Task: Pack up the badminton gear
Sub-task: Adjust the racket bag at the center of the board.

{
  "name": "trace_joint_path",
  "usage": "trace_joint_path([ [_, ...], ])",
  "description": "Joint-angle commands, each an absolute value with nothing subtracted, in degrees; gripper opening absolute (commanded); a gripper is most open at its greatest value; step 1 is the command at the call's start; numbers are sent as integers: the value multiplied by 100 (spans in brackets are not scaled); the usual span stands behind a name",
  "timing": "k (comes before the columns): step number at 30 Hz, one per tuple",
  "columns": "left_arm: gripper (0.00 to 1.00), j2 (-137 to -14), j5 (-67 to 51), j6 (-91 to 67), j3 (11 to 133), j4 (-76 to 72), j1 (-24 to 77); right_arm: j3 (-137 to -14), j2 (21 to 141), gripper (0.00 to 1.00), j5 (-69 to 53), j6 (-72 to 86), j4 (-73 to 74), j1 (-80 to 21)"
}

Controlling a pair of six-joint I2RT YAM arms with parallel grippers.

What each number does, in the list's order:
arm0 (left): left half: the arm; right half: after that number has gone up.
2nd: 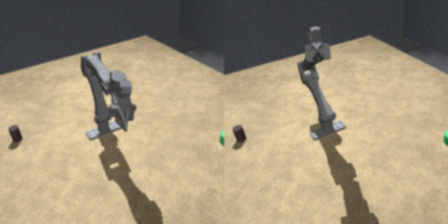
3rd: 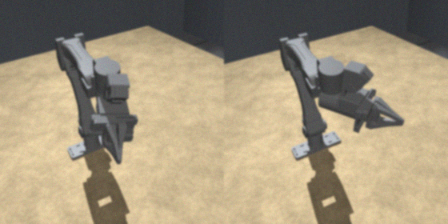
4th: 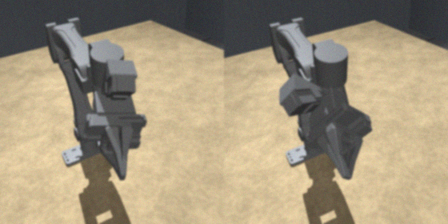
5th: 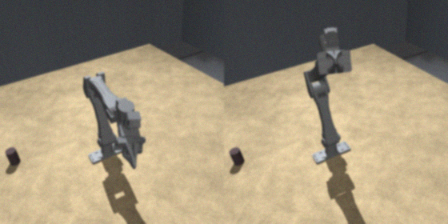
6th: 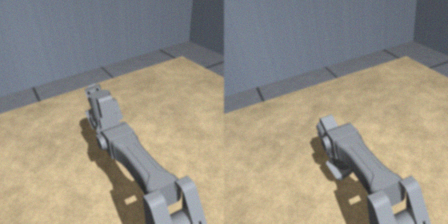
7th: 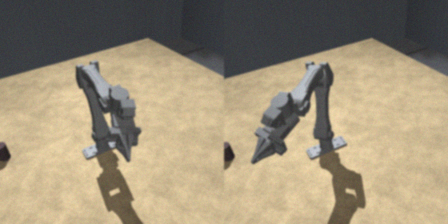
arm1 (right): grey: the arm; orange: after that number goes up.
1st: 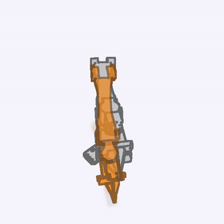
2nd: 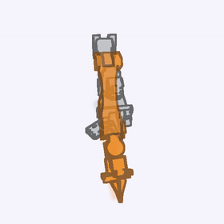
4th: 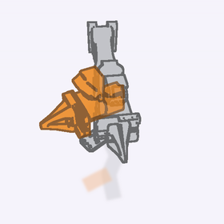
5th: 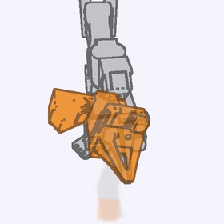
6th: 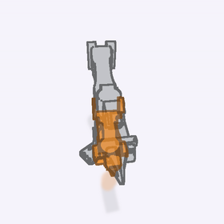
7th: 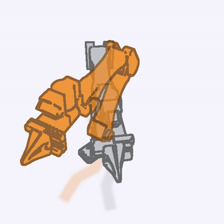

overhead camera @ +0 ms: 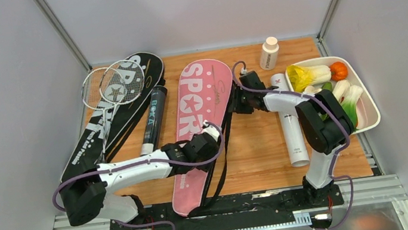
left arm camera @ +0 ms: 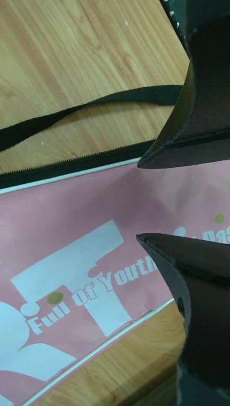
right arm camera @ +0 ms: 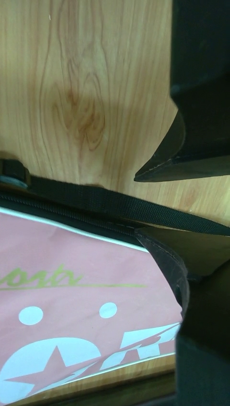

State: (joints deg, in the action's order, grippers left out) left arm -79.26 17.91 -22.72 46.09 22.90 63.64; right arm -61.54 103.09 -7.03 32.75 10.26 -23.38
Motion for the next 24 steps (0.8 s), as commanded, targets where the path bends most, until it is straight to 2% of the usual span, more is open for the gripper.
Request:
trace_joint_path([
  [1,59,-7908,2234,-2548,4543,1995,6584,-6204,10410,42,-788,3401,611,-2485],
  [8,60,-8033,2721,-2767,4537,2043,6969,-6003,10222,40,275,3550,1092,-2911],
  [12,61,-7976,3118,-3023,4520,2089,7227,-6034,10366,34,600,3560,1282,-3096],
  [14,60,-7916,3248,-3119,4495,2098,7303,-6074,10479,27,750,3564,1403,-3126],
  [19,61,-8055,3407,-3129,4535,2087,7341,-5963,10397,2,1213,3518,1595,-3134],
  [24,64,-8634,3644,-3165,4831,2221,7385,-5640,9913,0,1430,3528,1623,-3107],
])
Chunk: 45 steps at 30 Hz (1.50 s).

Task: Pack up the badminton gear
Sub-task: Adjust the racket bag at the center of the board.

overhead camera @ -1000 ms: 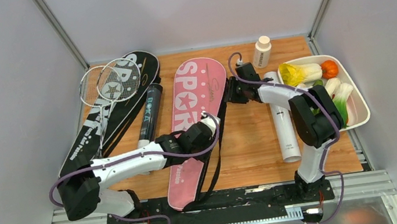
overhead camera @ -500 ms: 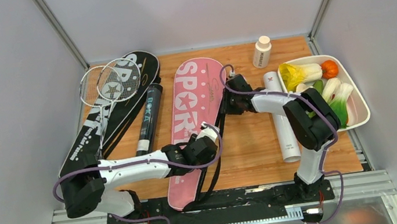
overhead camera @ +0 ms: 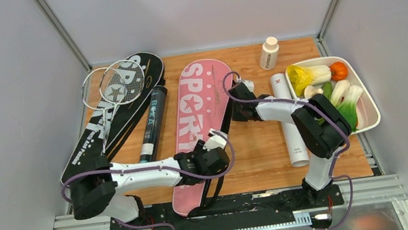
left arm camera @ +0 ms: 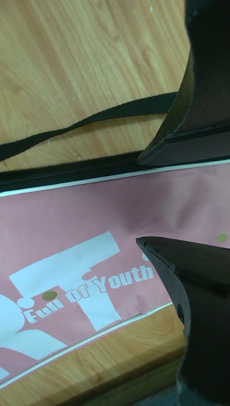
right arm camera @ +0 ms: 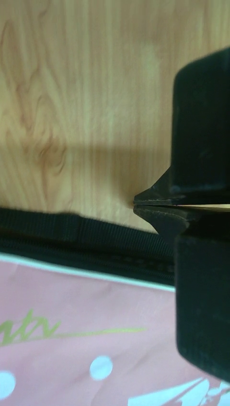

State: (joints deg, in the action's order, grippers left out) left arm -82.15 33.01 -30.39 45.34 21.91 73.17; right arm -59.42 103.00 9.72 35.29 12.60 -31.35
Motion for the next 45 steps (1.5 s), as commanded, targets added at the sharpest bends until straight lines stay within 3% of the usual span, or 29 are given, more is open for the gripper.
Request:
trace_joint_path([
  [1,64,-8827,3699,-3169,4863,2236,7394,-5596,9830,0,1387,3504,1574,-3103],
  [17,66,-10327,4169,-3580,5558,2957,7796,-5057,9153,0,858,3411,1093,-2877],
  [33,68,-9809,3827,-3976,5548,2986,8034,-4862,8690,1,843,3349,1046,-2791],
  [45,61,-9963,3835,-4269,5569,3280,8033,-4781,8574,2,797,3368,983,-2787],
])
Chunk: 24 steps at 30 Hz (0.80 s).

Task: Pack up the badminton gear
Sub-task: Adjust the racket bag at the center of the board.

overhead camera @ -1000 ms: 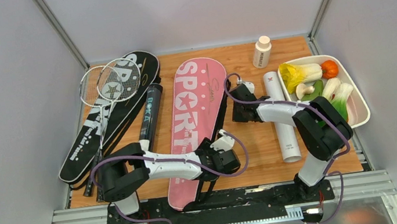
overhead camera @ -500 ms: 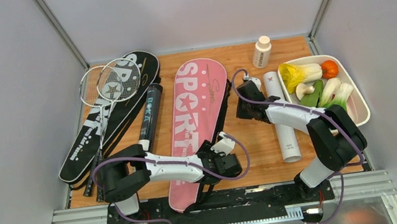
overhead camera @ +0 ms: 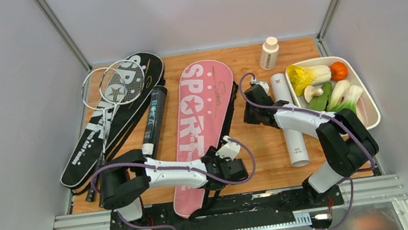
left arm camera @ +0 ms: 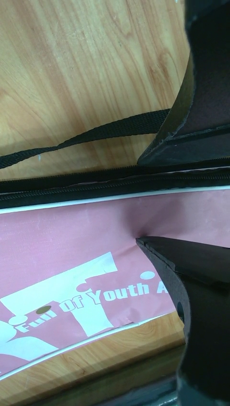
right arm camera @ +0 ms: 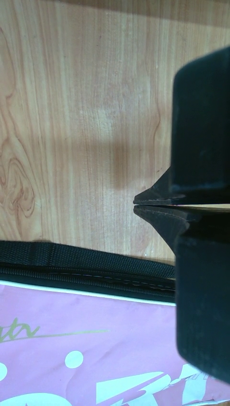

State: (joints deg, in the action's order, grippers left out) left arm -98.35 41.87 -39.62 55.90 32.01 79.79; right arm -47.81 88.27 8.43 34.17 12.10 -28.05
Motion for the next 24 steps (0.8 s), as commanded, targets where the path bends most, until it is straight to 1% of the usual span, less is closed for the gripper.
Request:
trace_joint_path([
  [1,61,-10004,3811,-4275,5531,3167,8033,-4786,8560,1,787,3372,989,-2793],
  [7,59,-10335,3404,-4404,5156,2750,8059,-4816,8500,2,802,3384,990,-2791],
  [9,56,-10361,3336,-4489,5047,2652,8089,-4824,8494,2,787,3390,985,-2786],
  [11,45,-10410,3392,-4584,5031,2747,8094,-4828,8473,2,795,3401,979,-2788],
  [12,34,-10447,3502,-4612,5047,2815,8094,-4835,8460,2,786,3401,975,-2786],
  [13,30,-10453,3562,-4623,5107,2958,8095,-4854,8463,3,763,3400,957,-2788],
  [14,20,-10427,3672,-4623,5129,3022,8095,-4867,8470,3,712,3386,927,-2793],
  [15,15,-10399,3717,-4627,5156,3117,8099,-4877,8479,4,655,3371,875,-2788],
  [16,5,-10308,3830,-4646,5162,3158,8097,-4876,8480,5,559,3356,780,-2791],
  [18,1,-10130,3925,-4646,5163,3278,8038,-4884,8488,10,316,3314,540,-2786],
  [21,0,-9772,3967,-4633,5173,3482,7874,-5116,8591,17,195,3110,449,-2785],
  [24,0,-9026,4030,-4556,5137,3604,7802,-5307,8662,21,107,2955,408,-2780],
])
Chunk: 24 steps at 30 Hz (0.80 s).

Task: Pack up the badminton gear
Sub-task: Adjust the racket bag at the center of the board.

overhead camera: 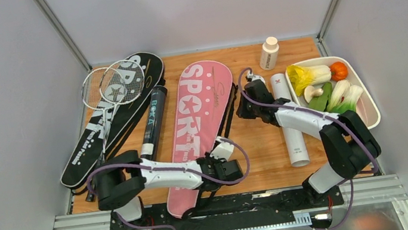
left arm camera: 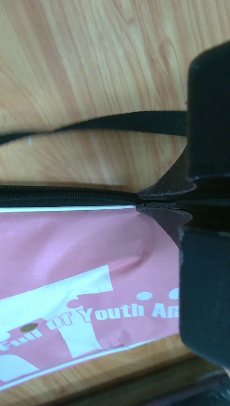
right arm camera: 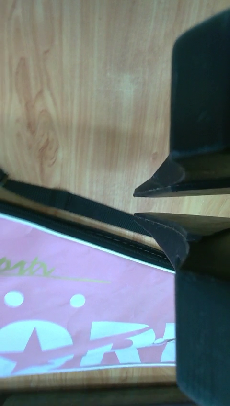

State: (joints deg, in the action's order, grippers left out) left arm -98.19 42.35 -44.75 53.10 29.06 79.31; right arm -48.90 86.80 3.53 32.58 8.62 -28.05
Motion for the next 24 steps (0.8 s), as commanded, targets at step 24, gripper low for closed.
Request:
trace_joint_path([
  [24,0,-7464,3444,-4193,4383,3127,7154,-4629,10280,58,-795,5915,-1915,-3991],
])
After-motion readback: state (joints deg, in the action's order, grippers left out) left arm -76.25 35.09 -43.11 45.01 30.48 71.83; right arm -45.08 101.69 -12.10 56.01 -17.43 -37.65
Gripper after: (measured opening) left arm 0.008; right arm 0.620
